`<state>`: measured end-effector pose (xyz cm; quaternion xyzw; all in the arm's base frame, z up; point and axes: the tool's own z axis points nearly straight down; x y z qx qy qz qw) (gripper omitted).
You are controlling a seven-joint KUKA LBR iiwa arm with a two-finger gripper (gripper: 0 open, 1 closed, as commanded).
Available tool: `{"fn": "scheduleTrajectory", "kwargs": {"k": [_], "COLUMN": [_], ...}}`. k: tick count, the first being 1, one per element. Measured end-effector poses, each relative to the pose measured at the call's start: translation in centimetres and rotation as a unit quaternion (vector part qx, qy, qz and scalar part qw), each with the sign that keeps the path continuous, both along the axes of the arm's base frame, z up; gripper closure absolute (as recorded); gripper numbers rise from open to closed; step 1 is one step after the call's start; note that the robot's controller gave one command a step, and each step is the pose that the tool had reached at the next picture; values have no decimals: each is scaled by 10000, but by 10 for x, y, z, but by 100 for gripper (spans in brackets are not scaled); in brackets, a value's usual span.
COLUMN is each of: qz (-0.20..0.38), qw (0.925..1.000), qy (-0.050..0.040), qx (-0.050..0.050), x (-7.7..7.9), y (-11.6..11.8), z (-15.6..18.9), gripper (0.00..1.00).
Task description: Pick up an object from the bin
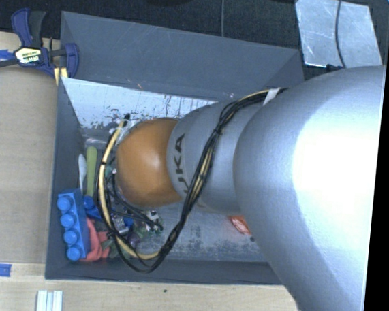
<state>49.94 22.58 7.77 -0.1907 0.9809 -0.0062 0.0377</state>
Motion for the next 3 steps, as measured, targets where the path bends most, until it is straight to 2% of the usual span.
{"fn": "scheduleTrajectory", "kwargs": {"k": [2,3], "qz": [13,14], "qw": [10000,10000], "qy": [23,66], "qx": [10,-9], "x": [-2,-5], "y": [1,1], "z": [32,65], "gripper": [100,100]}}
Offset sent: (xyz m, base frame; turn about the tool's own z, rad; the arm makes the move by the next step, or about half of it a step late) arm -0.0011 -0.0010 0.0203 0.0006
